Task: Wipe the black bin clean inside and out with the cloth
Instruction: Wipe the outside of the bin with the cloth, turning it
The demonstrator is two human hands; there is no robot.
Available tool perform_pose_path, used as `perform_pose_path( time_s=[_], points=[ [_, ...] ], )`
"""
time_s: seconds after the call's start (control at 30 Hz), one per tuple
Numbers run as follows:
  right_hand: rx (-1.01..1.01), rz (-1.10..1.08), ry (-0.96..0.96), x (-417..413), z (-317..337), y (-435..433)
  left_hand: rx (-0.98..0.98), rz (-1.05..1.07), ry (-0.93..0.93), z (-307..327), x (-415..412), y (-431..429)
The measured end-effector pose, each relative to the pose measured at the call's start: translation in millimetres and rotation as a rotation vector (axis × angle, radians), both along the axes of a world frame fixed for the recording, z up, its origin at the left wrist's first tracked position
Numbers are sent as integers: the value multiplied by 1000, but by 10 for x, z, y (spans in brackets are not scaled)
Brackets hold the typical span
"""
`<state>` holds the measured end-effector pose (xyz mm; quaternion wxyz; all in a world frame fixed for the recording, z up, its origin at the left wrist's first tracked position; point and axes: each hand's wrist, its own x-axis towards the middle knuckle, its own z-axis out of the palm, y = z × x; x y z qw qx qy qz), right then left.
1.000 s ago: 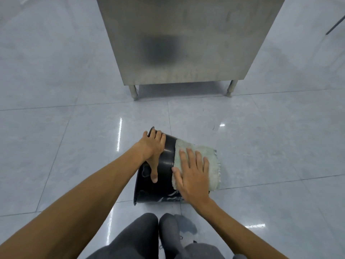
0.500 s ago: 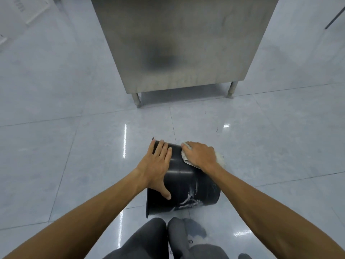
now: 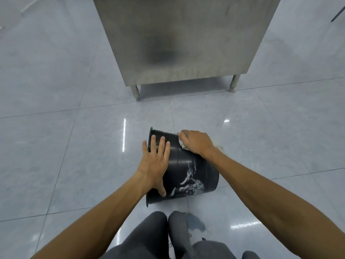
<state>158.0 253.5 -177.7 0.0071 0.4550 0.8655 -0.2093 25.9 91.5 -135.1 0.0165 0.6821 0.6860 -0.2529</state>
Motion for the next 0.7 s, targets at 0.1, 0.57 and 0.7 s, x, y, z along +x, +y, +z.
perform_pose_path(
  time_s=[0.1, 0.57, 0.7],
  points=[
    [253, 14, 62, 97, -117, -263, -28, 7, 9, 7, -44, 122],
    [411, -146, 217, 303, -201, -941, -80, -6, 1, 47, -122, 327],
    [209, -136, 103, 105, -91, -562, -59, -3, -4, 47, -137, 342]
  ],
)
